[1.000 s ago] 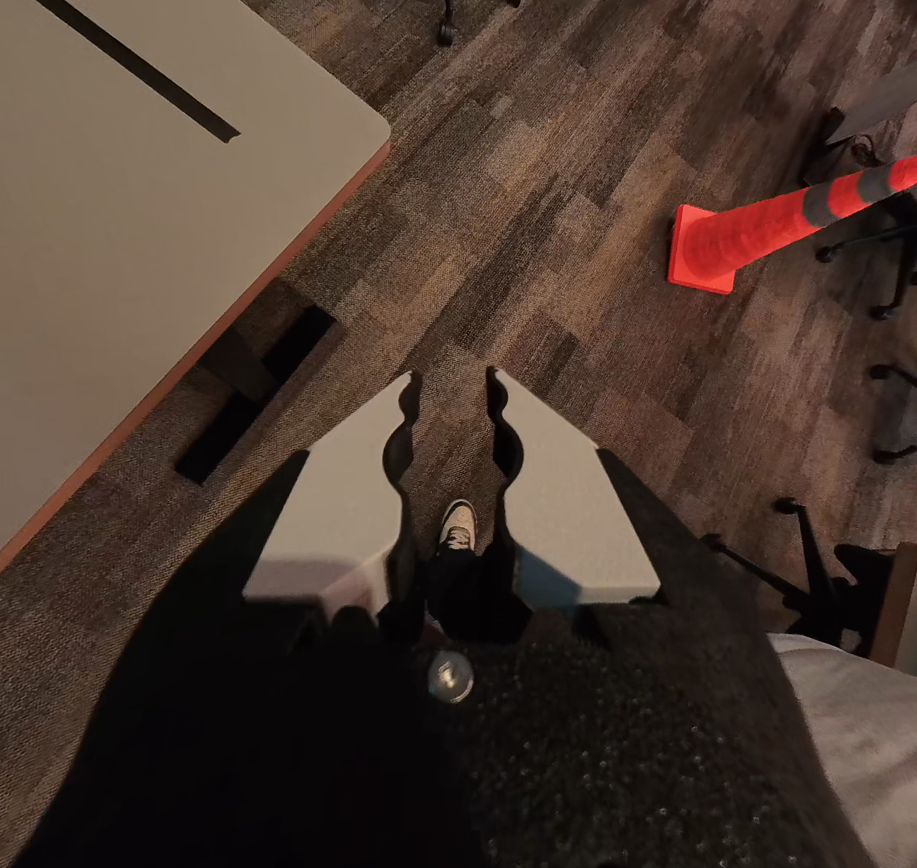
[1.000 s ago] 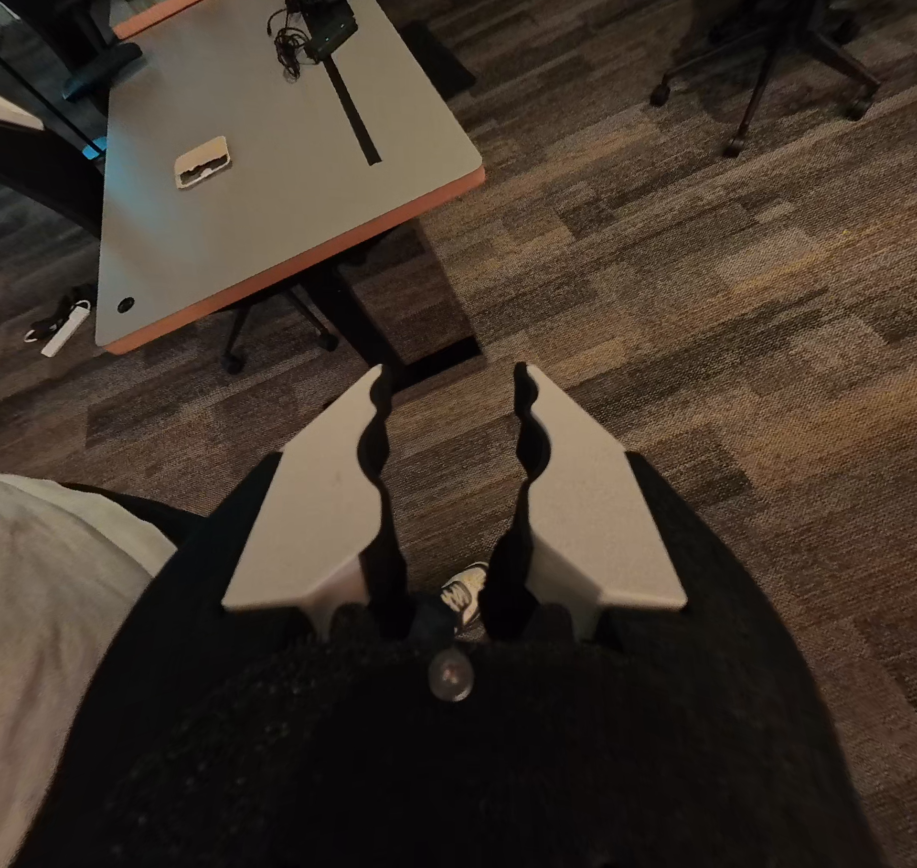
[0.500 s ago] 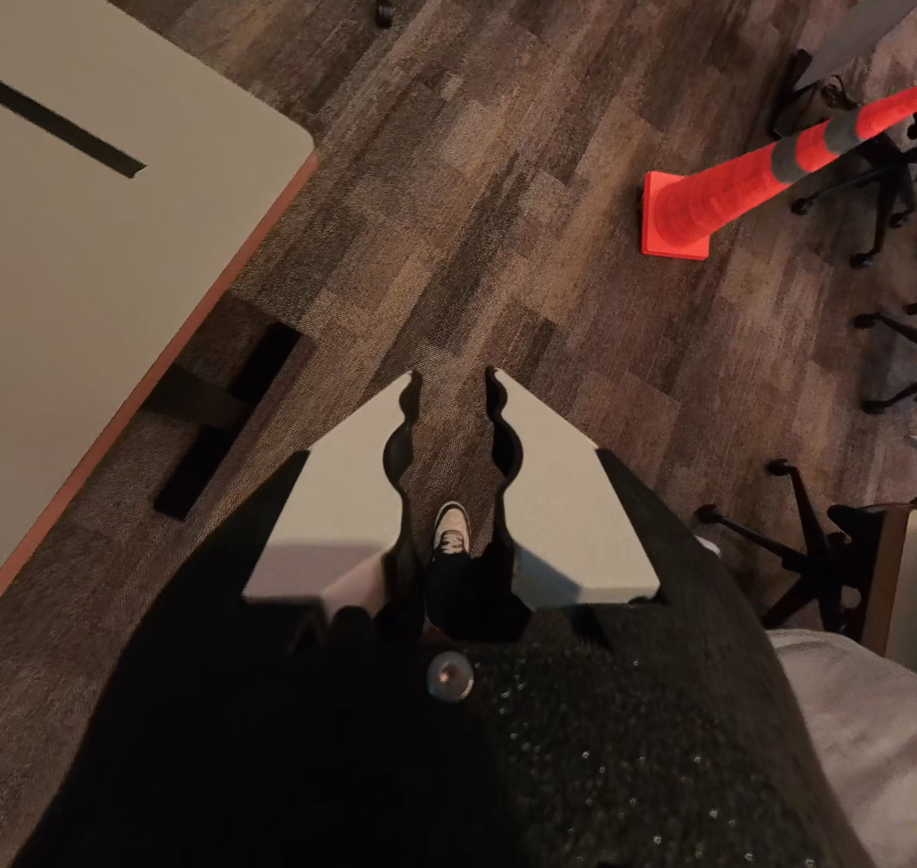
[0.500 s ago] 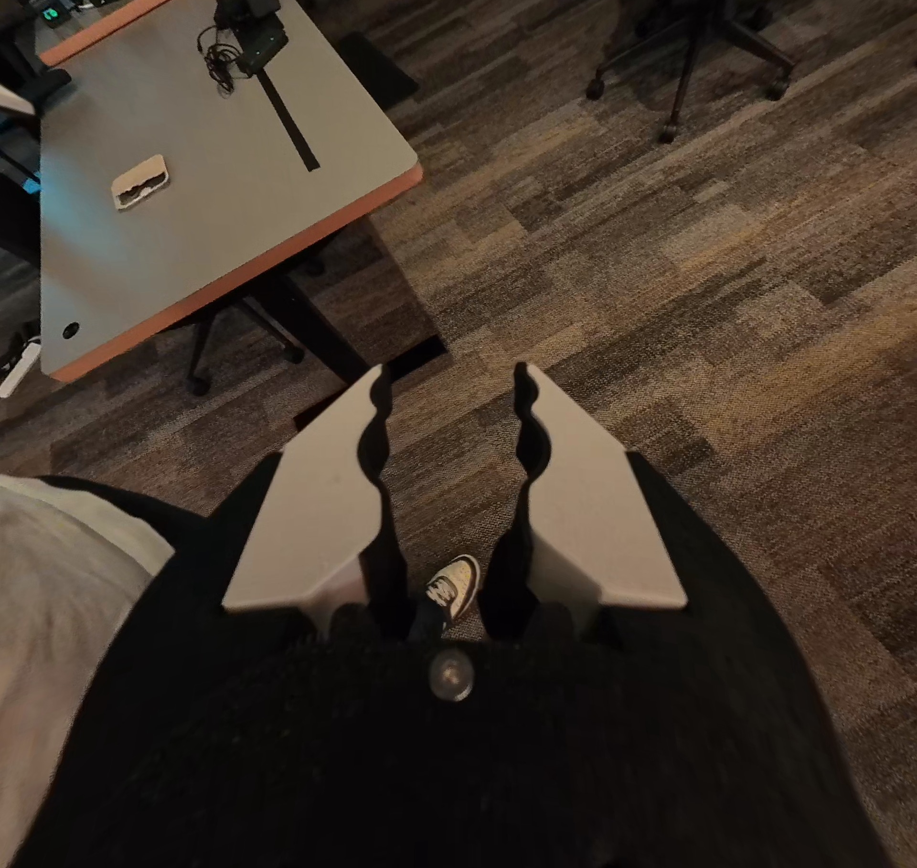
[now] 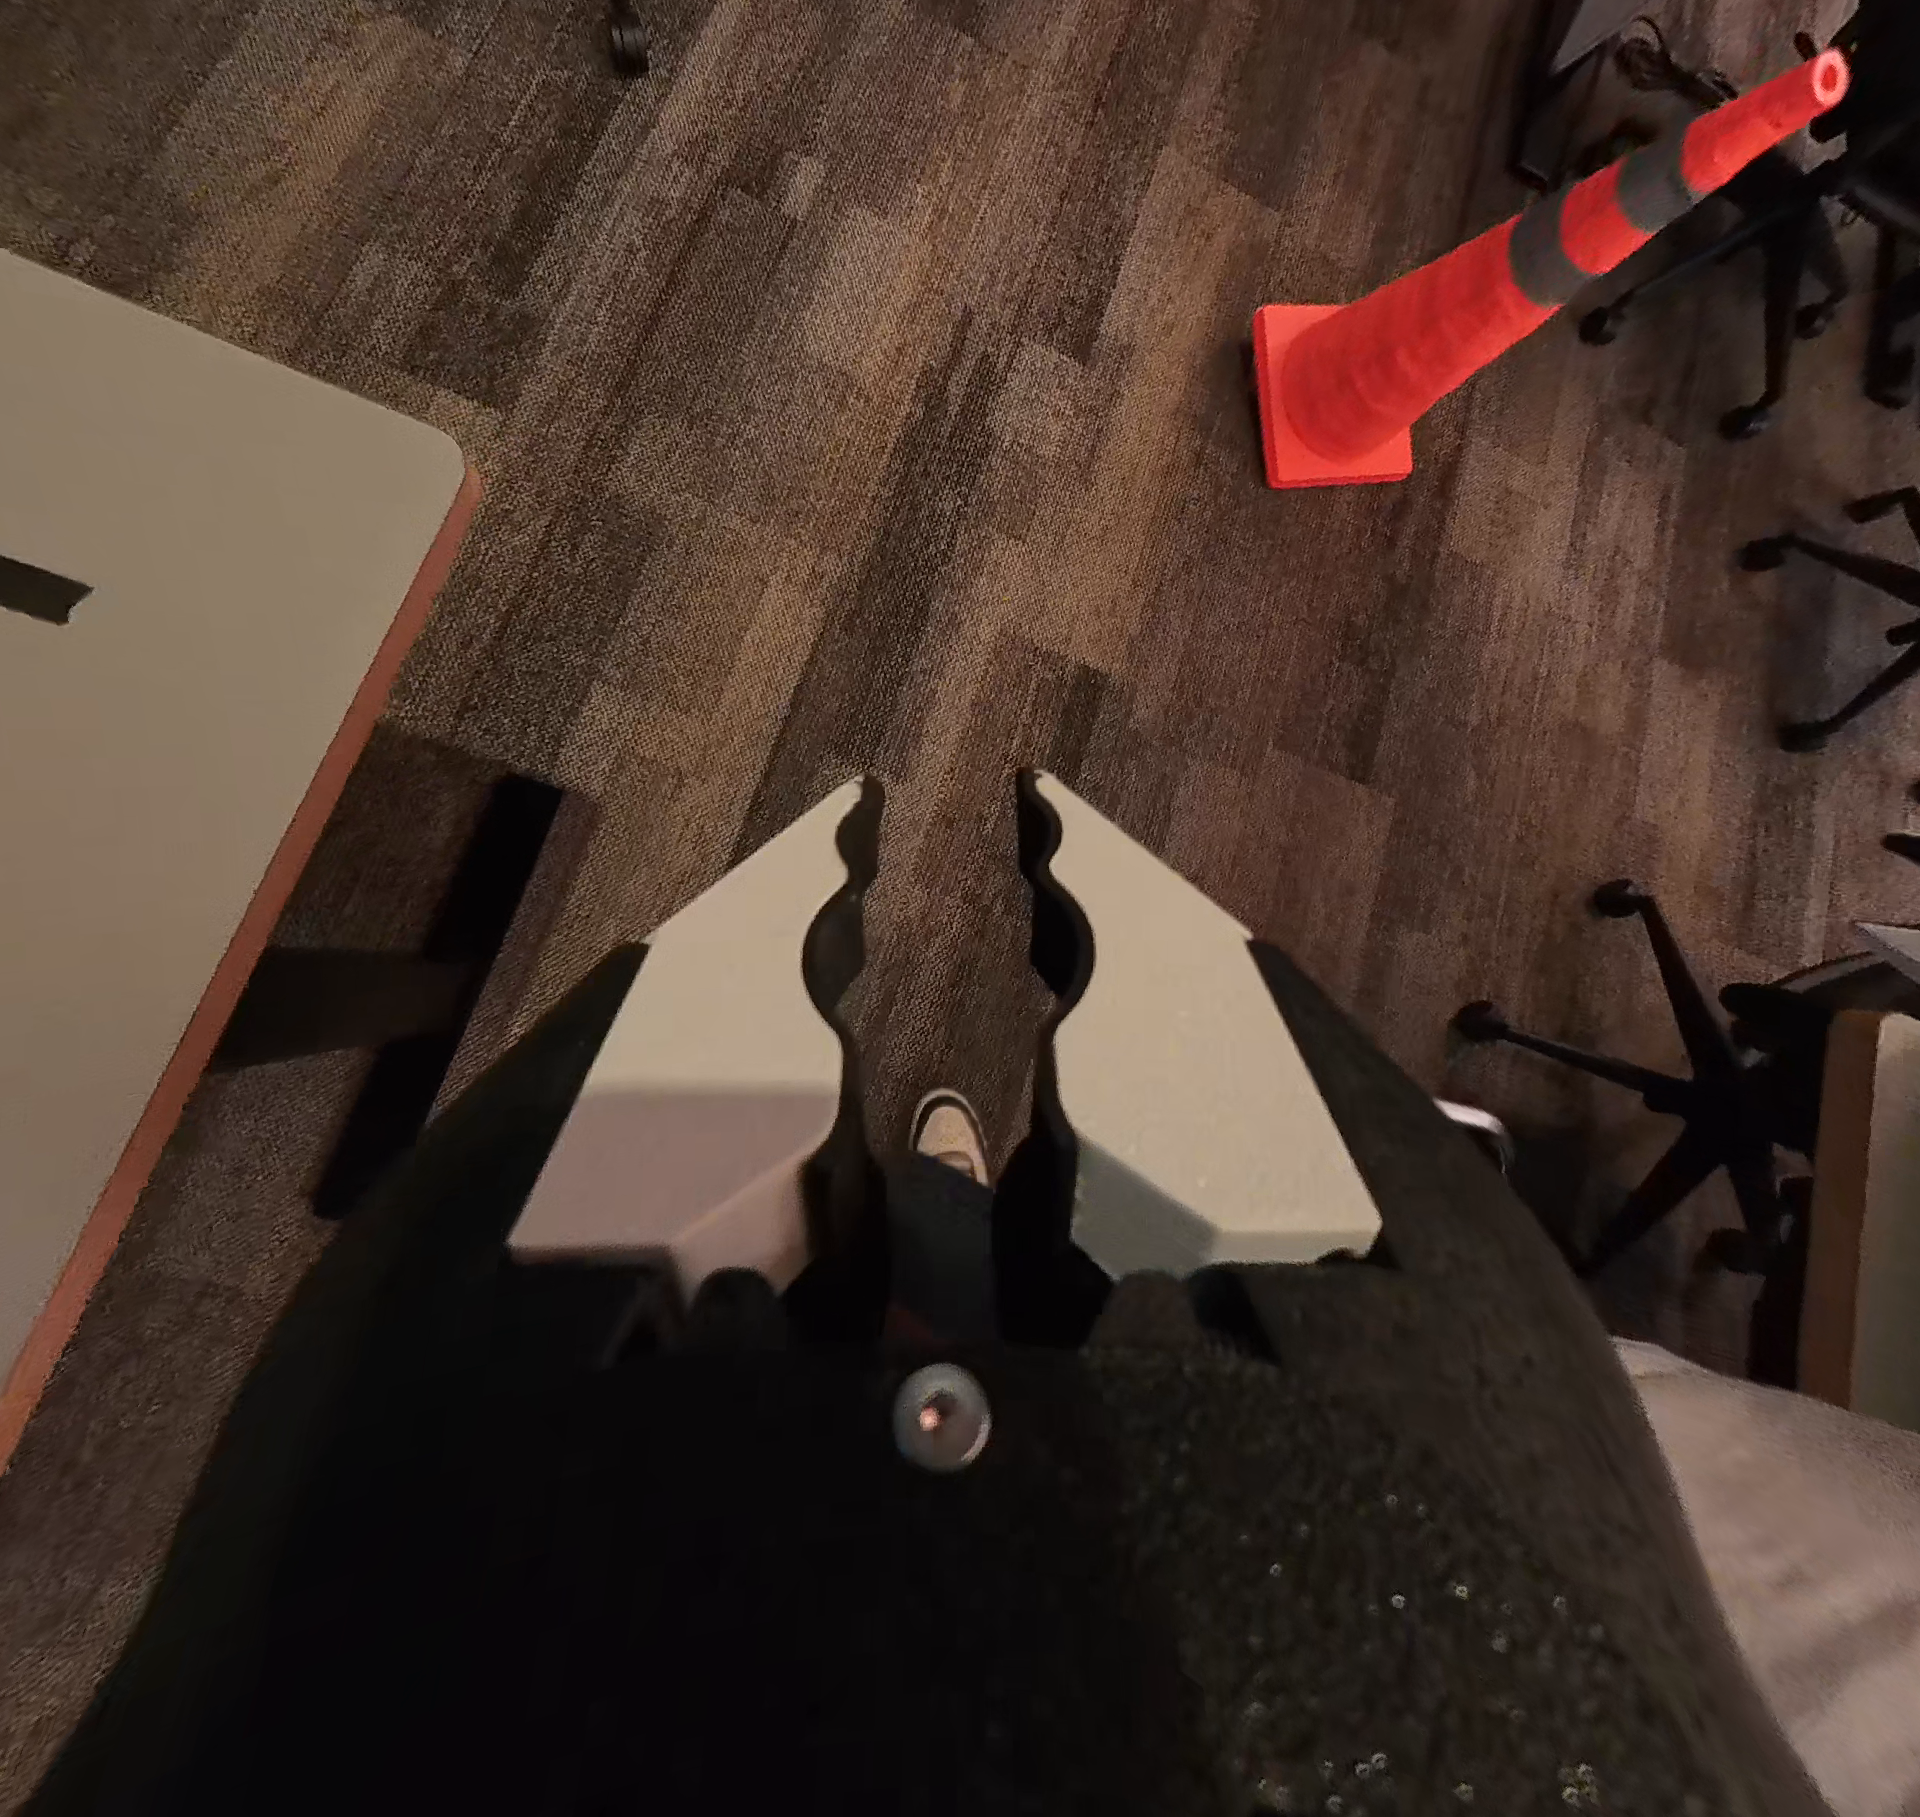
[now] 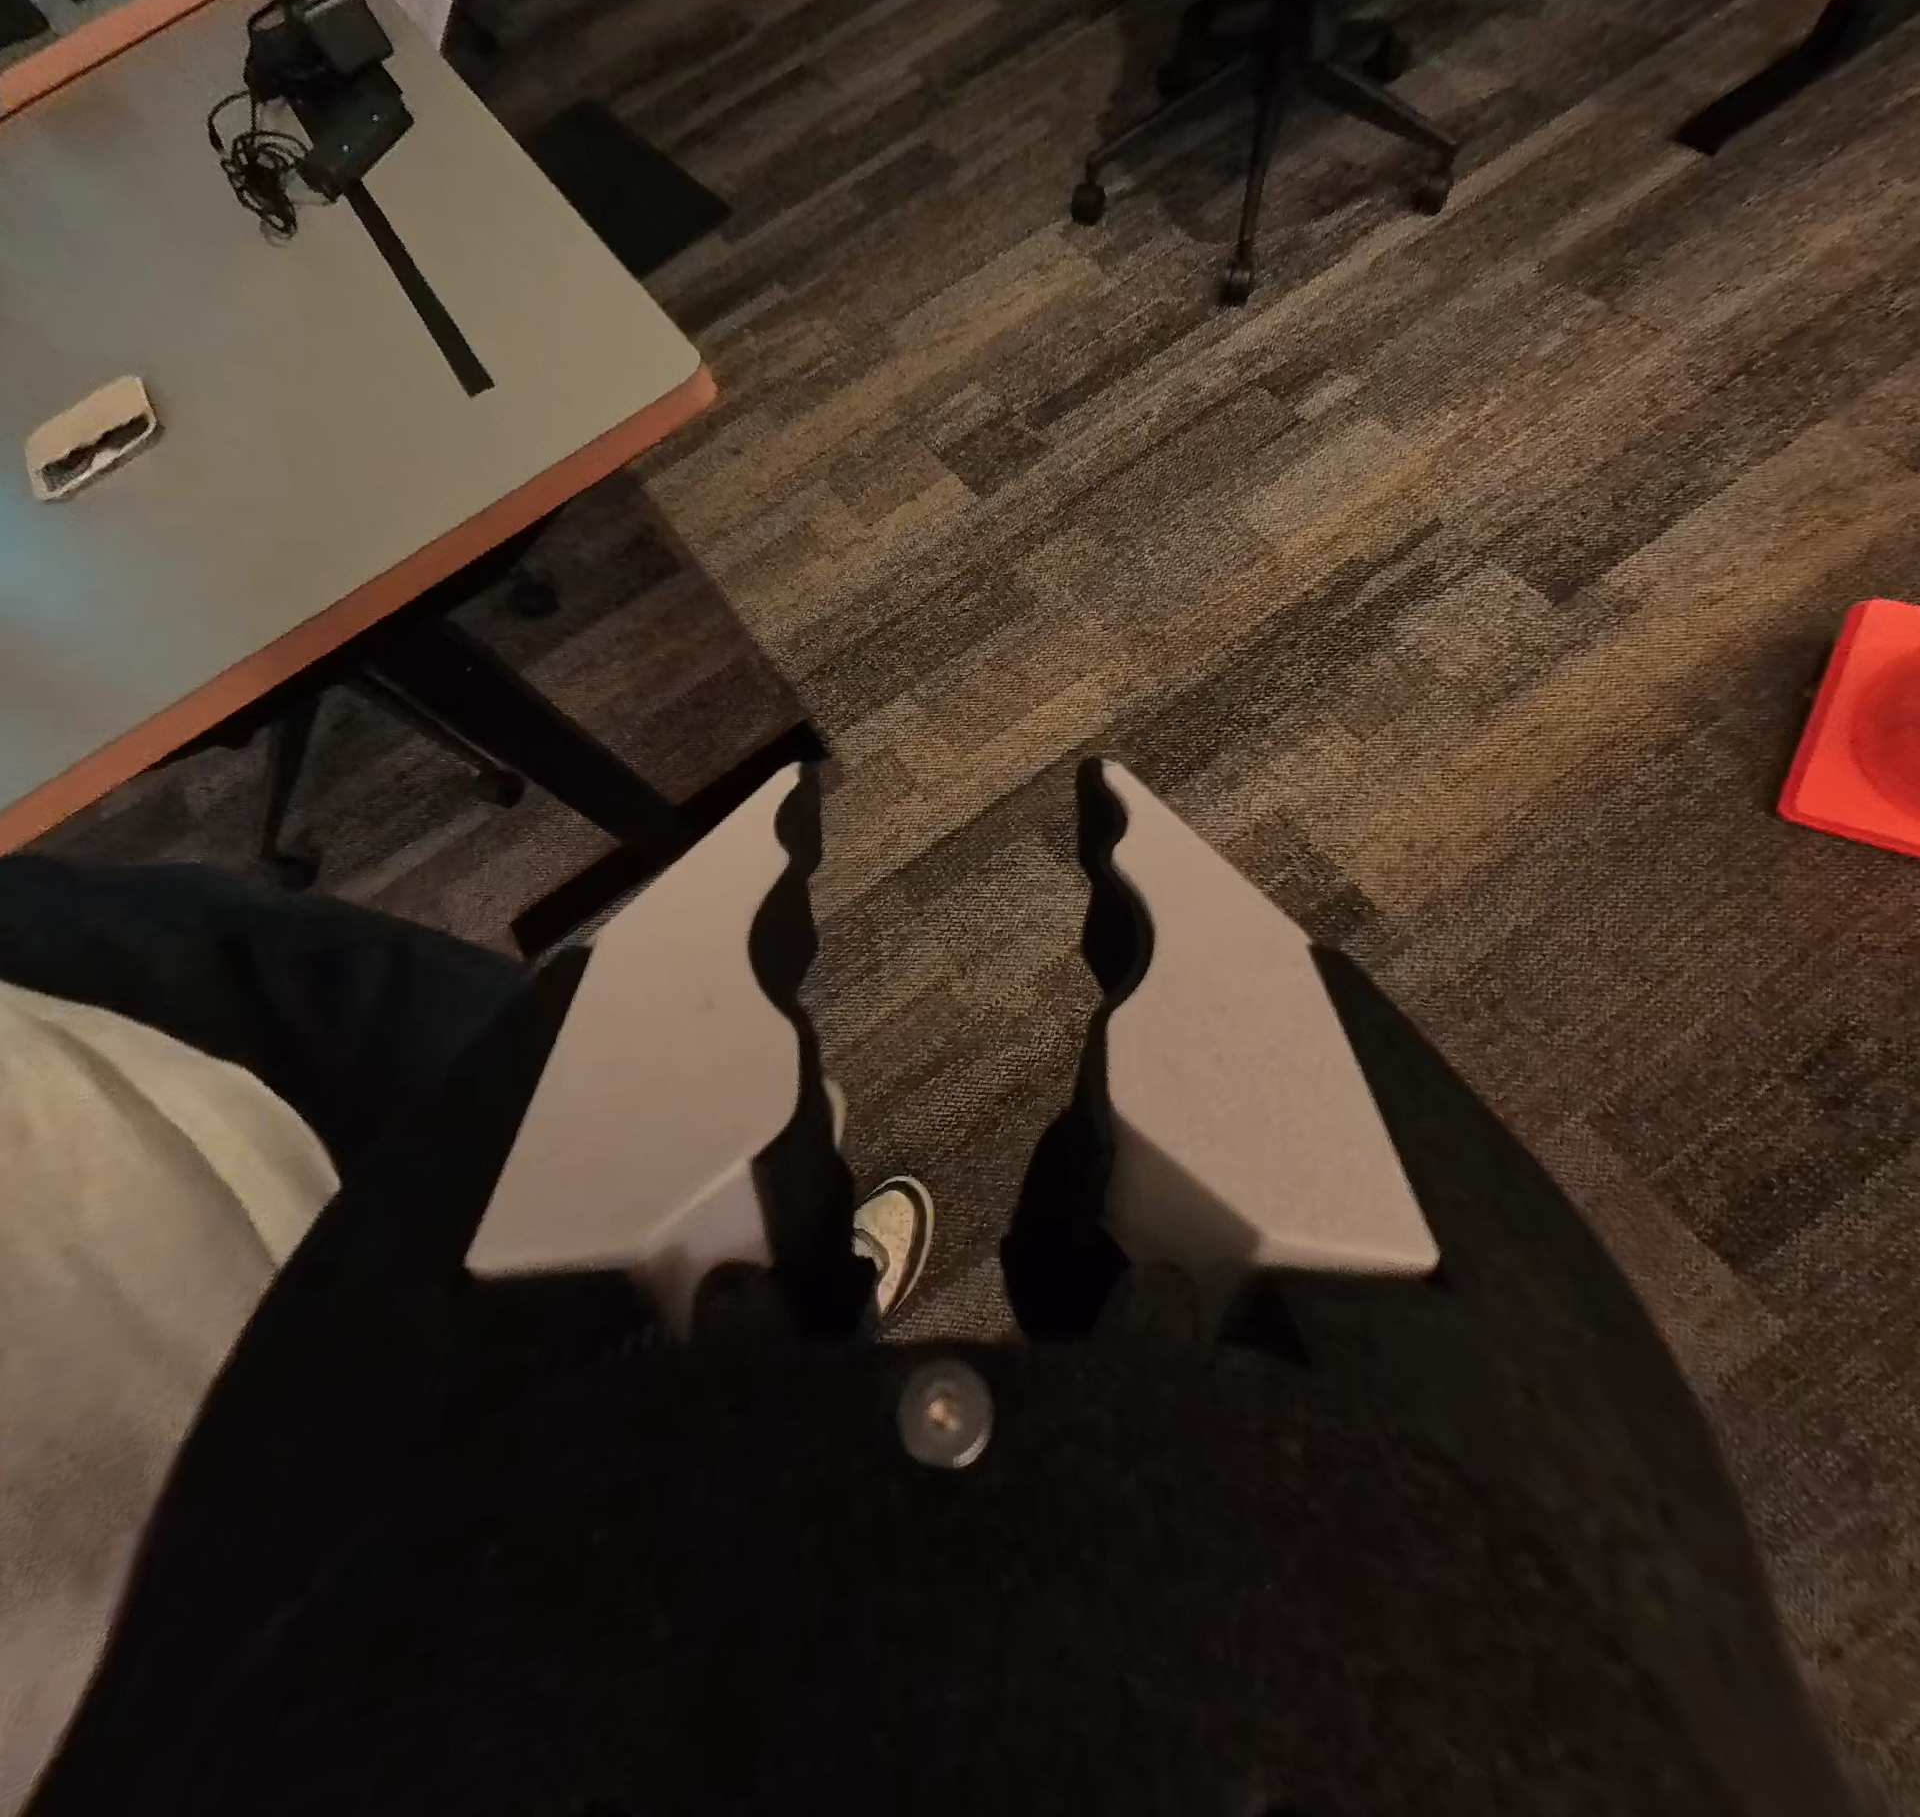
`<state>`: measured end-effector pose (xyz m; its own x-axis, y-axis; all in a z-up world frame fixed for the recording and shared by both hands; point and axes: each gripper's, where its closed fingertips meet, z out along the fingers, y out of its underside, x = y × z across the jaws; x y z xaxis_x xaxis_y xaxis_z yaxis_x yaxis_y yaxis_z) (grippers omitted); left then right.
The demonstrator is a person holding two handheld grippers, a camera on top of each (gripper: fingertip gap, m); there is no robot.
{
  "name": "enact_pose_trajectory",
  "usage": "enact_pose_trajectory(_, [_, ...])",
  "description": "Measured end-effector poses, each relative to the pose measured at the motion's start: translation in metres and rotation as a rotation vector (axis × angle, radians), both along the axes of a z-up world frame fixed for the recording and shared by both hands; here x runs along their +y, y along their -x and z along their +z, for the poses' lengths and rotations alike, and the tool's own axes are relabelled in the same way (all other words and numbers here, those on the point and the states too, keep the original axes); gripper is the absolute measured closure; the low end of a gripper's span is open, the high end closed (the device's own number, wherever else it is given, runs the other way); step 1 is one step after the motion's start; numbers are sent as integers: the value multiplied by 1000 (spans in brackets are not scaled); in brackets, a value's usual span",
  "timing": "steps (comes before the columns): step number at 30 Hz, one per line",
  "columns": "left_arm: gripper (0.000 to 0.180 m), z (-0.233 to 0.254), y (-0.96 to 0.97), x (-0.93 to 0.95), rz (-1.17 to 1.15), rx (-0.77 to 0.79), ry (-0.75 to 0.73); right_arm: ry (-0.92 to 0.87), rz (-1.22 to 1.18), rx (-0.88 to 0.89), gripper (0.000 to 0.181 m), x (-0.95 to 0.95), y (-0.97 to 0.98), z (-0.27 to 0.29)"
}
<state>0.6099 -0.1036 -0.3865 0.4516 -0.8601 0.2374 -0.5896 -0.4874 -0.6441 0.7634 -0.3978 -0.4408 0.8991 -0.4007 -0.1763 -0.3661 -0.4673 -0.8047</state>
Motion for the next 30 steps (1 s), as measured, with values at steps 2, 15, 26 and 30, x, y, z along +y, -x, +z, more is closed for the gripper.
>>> enact_pose_trajectory(2, [153, -5, -7, 11, 14, 7, 4, 14, 23, 8, 133, 14, -6, -5])
enact_pose_trajectory(15, [156, -33, -162, 141, -47, -12, 93, 10, -70, 30, 132, 142, -144, 8])
enact_pose_trajectory(26, [156, -36, -370, 149, -417, 8, 79, -38, -738, -45, 134, 21, -262, 61])
enact_pose_trajectory(30, [158, -38, -458, 85, -627, 26, 23, 2, -1021, -109, 140, -84, -281, 60])
